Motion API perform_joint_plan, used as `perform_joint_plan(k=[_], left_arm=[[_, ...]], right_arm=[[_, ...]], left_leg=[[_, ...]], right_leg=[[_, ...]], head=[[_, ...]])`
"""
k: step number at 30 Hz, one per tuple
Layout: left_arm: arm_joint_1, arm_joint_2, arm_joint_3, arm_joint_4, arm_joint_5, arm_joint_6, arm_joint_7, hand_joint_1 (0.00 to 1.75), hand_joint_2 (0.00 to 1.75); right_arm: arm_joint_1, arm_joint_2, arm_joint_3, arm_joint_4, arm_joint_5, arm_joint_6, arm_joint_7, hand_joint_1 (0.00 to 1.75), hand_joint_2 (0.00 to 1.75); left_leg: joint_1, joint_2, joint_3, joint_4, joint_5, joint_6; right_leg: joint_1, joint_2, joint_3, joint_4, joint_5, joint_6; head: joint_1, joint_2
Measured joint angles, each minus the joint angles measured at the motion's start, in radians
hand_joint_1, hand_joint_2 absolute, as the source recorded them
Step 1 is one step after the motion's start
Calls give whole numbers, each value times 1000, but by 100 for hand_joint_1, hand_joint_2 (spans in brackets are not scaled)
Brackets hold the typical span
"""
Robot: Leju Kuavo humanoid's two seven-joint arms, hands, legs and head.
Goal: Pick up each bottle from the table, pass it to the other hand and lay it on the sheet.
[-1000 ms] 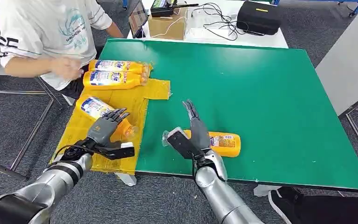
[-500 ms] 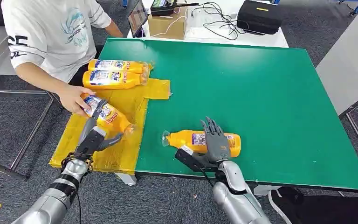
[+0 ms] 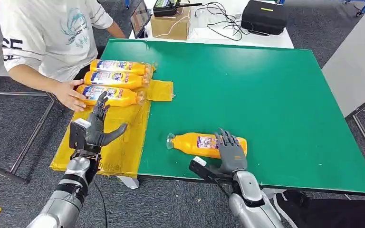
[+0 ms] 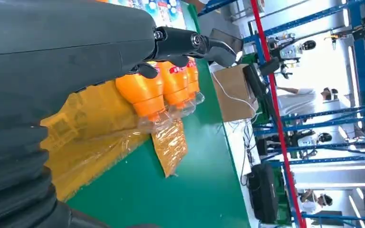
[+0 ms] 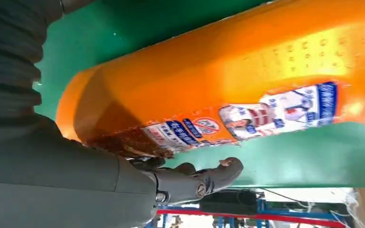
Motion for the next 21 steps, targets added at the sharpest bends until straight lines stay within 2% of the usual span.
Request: perform_joint_plan(k=[2,3,4,10,16,21], left_arm=[[3,-16,13,-17,-5,-10,0,0,175],[2,-21,19,-25,-5,-16,0,0,175],[2,-27,26,-32,-5,-23,0,0,175],[1,-57,34,-68,-5,-54,0,0,175],[-3,-75,34,-68,-6,-87,0,0,175],[-24,-76,33,-57,-15,-133,0,0,175]], right_arm=[[-1,-10,-3,-4,33,31,24,0,175],[-4,-15,-3,-4,45,46,31,145,175],[-10,-19,-4,-2,55,64,37,175,175],[-129,-40,0,122,70,196,16,175,175],[-260,-28,8,302,27,206,-6,175,175],[-346,-24,19,434,-3,279,-34,175,175]], left_leg=[[0,0,0,0,0,0],[0,-1,0,0,0,0],[0,-1,0,0,0,0],[-1,0,3,0,0,1],[-1,0,8,0,1,1],[-1,0,10,0,2,2]], right_leg=[[0,0,0,0,0,0],[0,0,1,0,0,0],[0,0,1,0,0,0],[-2,0,3,-1,1,1],[-2,0,7,-1,1,0],[-2,0,9,-1,3,-1]], head=[[1,0],[0,0],[0,0],[1,0],[0,0],[0,0]])
